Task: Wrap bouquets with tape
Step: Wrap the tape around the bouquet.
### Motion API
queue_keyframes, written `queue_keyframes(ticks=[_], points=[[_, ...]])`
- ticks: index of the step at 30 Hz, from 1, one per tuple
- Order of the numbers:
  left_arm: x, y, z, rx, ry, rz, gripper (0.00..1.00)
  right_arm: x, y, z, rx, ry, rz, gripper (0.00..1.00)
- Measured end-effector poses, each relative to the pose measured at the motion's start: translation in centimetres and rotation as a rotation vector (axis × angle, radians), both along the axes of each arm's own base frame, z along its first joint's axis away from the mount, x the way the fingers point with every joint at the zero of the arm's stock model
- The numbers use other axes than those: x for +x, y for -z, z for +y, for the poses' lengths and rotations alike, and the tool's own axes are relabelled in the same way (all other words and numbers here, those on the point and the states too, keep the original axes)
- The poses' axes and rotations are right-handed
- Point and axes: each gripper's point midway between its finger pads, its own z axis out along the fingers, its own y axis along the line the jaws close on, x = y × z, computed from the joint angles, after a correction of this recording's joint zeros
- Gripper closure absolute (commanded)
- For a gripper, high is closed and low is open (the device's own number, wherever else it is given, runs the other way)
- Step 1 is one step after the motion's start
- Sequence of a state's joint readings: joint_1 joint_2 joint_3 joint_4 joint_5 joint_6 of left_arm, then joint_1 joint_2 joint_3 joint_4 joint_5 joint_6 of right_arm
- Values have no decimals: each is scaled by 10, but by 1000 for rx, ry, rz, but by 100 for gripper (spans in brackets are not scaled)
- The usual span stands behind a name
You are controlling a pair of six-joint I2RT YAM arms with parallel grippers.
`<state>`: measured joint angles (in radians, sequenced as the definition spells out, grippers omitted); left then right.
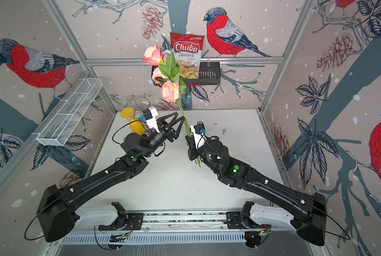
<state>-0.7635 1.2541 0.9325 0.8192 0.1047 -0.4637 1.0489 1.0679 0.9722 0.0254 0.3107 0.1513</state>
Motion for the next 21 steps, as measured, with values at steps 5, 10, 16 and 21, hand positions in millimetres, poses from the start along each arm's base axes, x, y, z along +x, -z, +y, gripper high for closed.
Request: queue_keyframes(ticks=[5, 10, 16, 21], points=[[4, -3, 3, -11, -28, 5, 58, -1, 0, 3, -3, -6, 1, 100], [8, -2, 5, -16, -49, 13, 71, -2, 0, 4, -3, -11, 1, 100], [10, 2, 4, -12, -51, 20, 91, -3, 0, 5, -3, -14, 2, 100], [10, 2, 4, -14, -50, 19, 100, -2, 0, 4, -3, -5, 0, 100]])
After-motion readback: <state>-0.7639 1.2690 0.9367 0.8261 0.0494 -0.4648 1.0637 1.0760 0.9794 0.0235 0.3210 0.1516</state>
